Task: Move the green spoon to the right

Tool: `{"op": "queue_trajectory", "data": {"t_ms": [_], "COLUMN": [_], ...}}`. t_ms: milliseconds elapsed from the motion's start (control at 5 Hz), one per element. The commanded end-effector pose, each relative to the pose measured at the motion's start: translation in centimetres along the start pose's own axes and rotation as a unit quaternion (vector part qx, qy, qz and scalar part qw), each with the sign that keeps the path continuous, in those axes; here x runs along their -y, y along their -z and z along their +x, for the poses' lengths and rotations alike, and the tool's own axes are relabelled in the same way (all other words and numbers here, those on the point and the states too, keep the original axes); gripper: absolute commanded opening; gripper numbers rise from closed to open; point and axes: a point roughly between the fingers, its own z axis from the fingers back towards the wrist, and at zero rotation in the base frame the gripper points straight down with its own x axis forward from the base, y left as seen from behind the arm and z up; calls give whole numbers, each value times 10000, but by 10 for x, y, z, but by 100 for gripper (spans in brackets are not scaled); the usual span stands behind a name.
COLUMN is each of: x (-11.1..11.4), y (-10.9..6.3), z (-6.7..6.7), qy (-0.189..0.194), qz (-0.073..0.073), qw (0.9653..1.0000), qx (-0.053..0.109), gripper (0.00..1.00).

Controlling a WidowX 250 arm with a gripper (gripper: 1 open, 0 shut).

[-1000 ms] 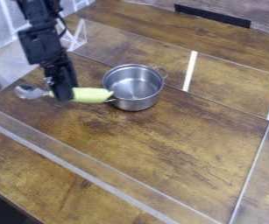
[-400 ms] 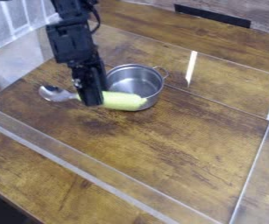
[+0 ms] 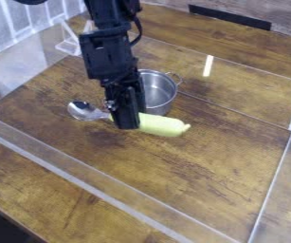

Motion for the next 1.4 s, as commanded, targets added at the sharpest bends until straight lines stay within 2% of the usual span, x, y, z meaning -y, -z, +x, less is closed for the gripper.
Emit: {"op": "queue_trajectory", "data": {"t_ms": [0,600,800,1000,1200], "x": [-5,-14,-3,12,27], "y": [-13,-2,11,26,28], "z": [-16,-33,-39,-46,-41], "qy": [216,705,1103,1507,1330], "qz": [-306,-134,-7,92,37], "qw": [9993,9974,9939,9885,9911], "qx": [-63,-93,-58,-13,-111], "gripper": [0,0,0,0,0]}}
